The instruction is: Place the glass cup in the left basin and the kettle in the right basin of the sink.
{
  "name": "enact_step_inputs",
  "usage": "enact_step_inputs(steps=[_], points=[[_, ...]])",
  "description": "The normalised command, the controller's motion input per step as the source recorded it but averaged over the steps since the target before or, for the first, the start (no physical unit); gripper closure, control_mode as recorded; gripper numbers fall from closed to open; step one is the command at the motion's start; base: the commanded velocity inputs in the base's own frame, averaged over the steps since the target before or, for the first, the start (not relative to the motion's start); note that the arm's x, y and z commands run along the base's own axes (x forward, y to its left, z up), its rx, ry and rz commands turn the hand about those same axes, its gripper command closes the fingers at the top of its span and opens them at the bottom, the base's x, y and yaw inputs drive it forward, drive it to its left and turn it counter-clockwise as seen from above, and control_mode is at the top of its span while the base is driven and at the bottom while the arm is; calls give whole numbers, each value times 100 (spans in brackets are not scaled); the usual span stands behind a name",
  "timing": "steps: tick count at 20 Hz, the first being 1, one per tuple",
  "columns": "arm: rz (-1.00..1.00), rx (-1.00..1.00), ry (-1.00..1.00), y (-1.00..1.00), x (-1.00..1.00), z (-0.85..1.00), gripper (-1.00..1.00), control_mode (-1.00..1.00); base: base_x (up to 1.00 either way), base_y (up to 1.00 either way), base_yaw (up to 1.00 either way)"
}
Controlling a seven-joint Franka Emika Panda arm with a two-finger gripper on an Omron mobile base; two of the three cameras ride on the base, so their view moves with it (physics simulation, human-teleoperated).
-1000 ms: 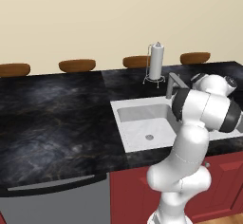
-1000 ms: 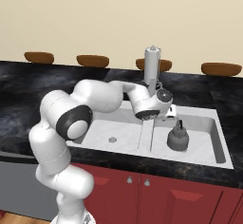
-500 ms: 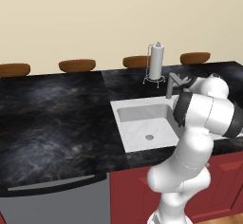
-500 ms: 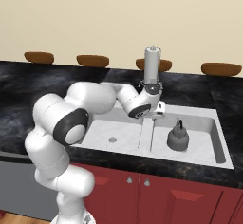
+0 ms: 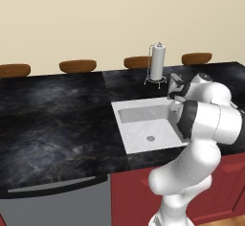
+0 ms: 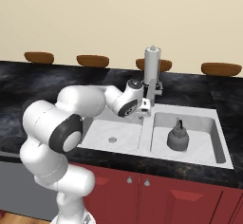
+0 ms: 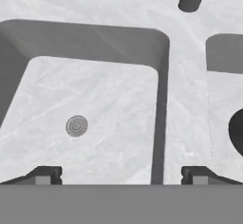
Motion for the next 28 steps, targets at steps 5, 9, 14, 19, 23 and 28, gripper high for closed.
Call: enact_step_inputs(steps=[5,9,14,19,23,28], points=[[0,-2,5,65,0,0,-100,-100,0,0,0],[0,-3,1,60,-5,0,-100,-100,0,0,0],[0,-5,0,42,-19,0,-100,-100,0,0,0],[0,-3,0,39,0,0,-100,-100,0,0,0],[0,-1,0,34,0,0,-100,-100,0,0,0],[0,0,0,25,0,0,-100,-100,0,0,0]])
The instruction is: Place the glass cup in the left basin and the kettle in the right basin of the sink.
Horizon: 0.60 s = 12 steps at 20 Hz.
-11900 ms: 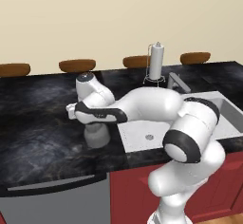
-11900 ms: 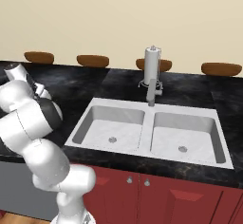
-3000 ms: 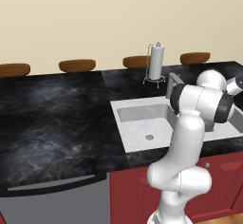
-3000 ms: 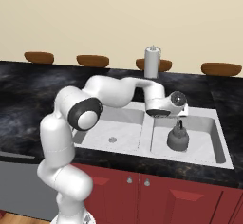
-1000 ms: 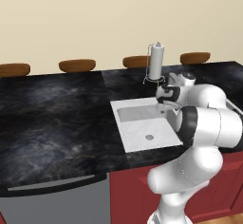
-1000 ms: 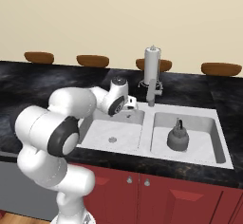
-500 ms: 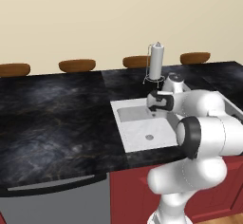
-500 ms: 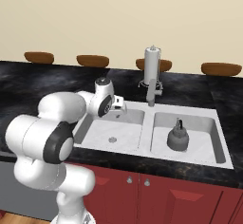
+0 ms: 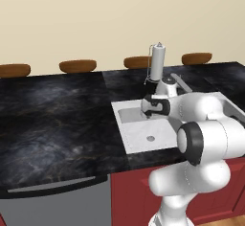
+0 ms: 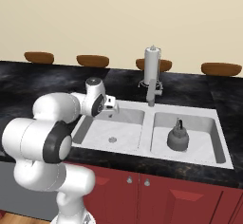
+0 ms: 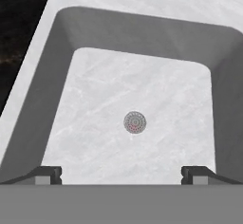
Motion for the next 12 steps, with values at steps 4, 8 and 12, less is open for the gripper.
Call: enact_step_inputs(steps=[4,8,12], points=[[0,0,0,13,0,0,-100,100,0,4,0],[0,0,0,0,0,0,-100,100,-3,5,0],[0,0,0,0,0,0,-100,100,-32,0,0]])
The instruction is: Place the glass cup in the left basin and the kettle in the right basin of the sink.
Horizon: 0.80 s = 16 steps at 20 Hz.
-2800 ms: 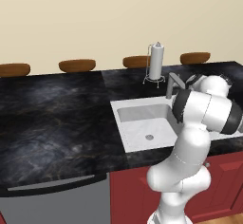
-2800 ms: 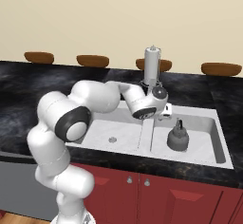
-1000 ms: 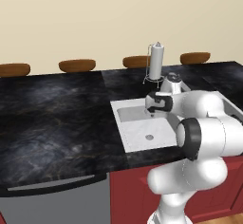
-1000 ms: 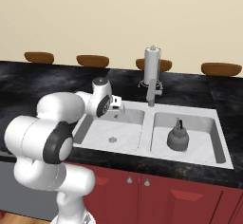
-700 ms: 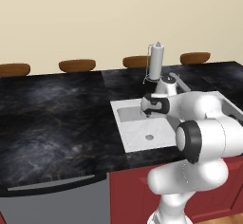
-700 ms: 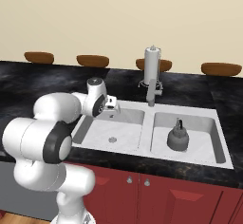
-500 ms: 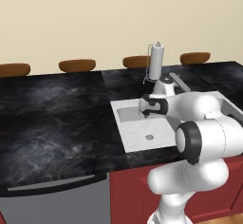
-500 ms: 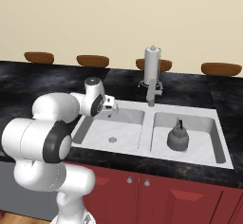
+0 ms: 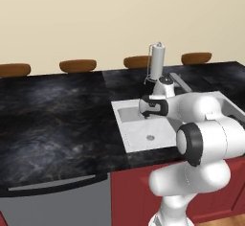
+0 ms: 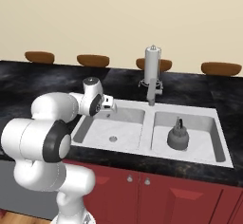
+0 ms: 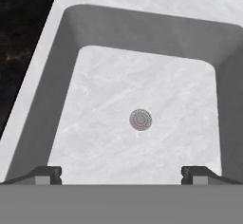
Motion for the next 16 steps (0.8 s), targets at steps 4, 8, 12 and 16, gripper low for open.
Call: enact_step_inputs(steps=[4,8,12,16], points=[[0,0,0,0,0,0,-100,100,-49,0,0],[0,0,0,0,0,0,-100,100,-28,0,0],[0,0,0,0,0,0,-100,100,0,-5,0],[0,0,0,0,0,0,-100,100,0,-29,0]])
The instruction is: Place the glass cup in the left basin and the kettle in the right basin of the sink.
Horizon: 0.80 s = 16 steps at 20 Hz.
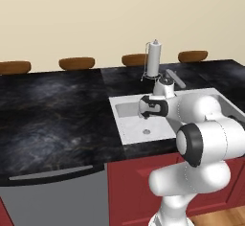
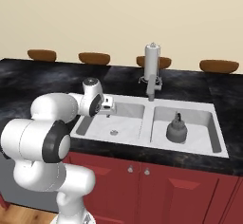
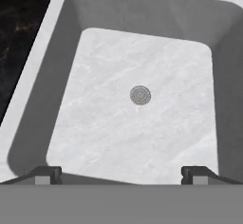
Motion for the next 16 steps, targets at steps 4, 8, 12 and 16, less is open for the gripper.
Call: enact_step_inputs(steps=[4,8,12,16], points=[[0,0,0,0,0,0,-100,100,0,-44,0],[0,0,0,0,0,0,-100,100,0,-46,0],[0,0,0,0,0,0,-100,100,0,-44,0],[0,0,0,0,0,0,-100,100,0,-44,0]])
